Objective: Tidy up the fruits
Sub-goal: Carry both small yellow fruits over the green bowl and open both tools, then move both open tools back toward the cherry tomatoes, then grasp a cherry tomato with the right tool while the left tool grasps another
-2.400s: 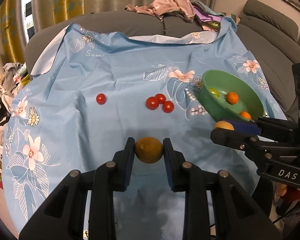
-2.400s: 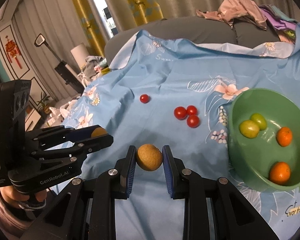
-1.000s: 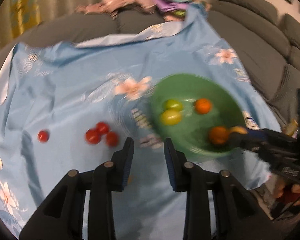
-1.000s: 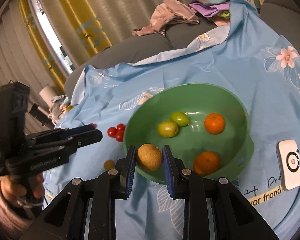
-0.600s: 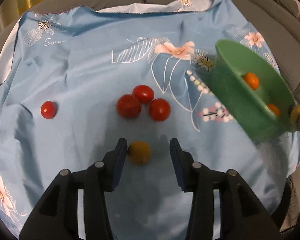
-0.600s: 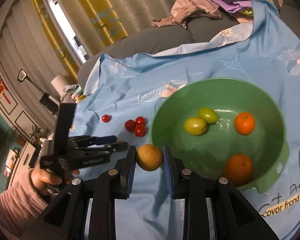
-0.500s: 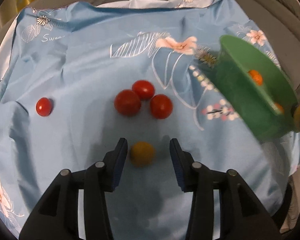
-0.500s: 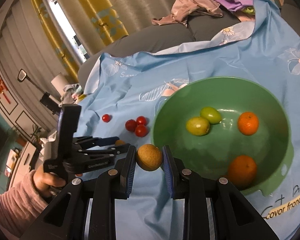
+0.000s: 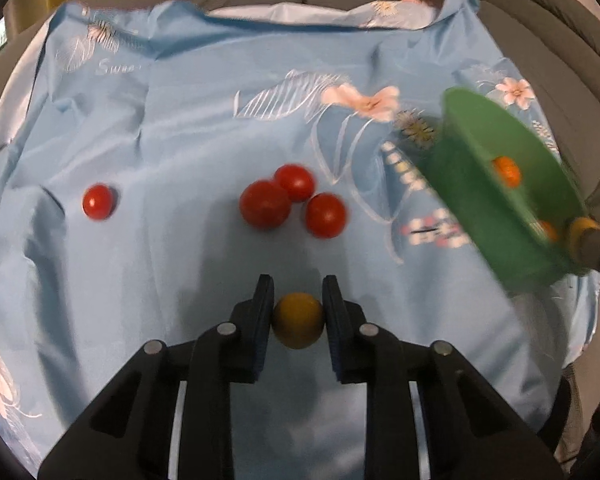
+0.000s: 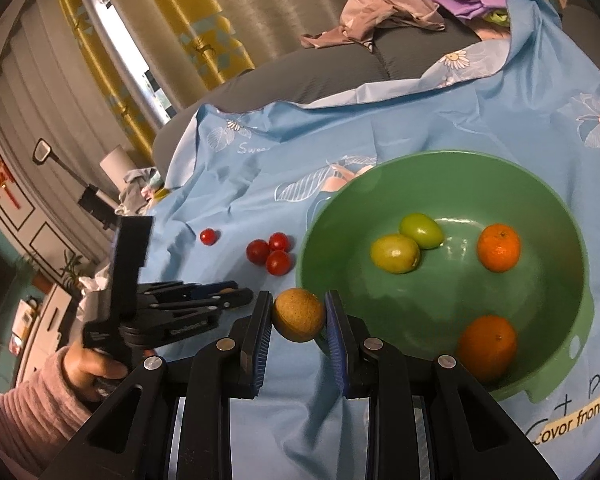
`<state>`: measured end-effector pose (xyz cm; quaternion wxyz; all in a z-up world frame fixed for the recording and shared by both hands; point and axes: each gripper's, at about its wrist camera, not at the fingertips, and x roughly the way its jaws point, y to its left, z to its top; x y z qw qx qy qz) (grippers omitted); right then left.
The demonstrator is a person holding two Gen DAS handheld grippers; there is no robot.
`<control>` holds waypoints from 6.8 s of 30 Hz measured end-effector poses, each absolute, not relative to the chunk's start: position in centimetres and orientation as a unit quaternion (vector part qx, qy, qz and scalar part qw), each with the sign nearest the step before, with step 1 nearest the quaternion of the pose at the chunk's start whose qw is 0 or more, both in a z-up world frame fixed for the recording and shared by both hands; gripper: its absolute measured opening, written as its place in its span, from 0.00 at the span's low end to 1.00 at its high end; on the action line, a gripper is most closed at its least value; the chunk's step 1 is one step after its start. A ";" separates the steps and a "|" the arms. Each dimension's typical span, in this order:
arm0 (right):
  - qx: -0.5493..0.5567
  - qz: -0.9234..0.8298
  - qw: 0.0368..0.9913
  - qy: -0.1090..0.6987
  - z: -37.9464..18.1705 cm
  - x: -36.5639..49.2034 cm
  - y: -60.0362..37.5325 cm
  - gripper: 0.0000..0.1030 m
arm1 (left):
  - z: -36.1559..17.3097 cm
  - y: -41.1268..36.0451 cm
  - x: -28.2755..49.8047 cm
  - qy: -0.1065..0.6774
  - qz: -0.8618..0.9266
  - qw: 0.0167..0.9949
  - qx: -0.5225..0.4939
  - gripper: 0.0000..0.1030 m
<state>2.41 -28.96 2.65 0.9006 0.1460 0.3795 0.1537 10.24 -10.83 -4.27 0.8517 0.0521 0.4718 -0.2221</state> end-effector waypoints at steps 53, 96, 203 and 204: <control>0.144 0.094 0.910 0.377 5.6 -2.2 -30.4 0.29 | 1.4 -8.2 -0.2 0.455 -0.245 0.856 -0.033 0.90; 0.076 0.194 0.878 0.430 2.5 -1.2 -21.4 0.29 | 2.0 -2.7 -1.8 0.397 -0.193 0.895 -0.066 1.00; -0.027 0.198 0.874 0.443 -2.6 6.7 -19.1 0.26 | -1.9 -7.7 10.4 0.457 -0.217 0.861 0.049 0.30; -0.027 0.199 0.876 0.439 -2.2 6.4 -19.0 0.26 | -1.6 -7.6 9.9 0.455 -0.215 0.863 0.049 0.30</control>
